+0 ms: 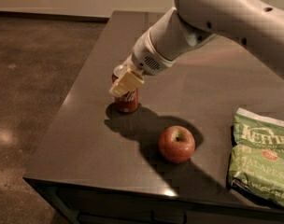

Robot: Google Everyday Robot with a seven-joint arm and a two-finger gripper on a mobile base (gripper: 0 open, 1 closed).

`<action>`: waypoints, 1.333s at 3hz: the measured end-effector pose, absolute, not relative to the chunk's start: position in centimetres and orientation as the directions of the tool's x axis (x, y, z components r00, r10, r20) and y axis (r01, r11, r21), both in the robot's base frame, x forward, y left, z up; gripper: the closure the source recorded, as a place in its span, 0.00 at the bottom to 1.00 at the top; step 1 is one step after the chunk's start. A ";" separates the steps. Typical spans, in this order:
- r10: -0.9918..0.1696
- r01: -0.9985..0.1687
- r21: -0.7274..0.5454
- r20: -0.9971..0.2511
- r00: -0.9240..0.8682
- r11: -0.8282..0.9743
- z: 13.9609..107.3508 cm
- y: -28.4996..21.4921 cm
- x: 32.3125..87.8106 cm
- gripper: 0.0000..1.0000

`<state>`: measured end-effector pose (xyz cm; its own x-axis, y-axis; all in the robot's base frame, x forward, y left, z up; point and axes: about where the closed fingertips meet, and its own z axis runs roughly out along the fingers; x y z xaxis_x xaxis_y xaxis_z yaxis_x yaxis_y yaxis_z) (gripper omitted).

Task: Knock coke can over

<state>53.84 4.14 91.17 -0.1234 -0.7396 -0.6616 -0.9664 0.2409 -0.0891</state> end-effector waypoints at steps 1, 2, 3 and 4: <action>-0.737 -0.968 -0.089 -0.666 -0.118 0.235 91.7 4.1 54.1 0.64; -0.771 -0.964 -0.114 -0.626 -0.118 0.240 93.5 3.0 55.3 0.86; -0.833 -0.956 -0.151 -0.537 -0.134 0.251 95.2 0.8 57.3 1.00; -0.898 -0.951 -0.174 -0.408 -0.165 0.254 95.3 -1.9 59.2 1.00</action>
Offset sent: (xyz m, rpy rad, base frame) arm 0.0361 -0.0335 0.0479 -0.1440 -0.0288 -0.0204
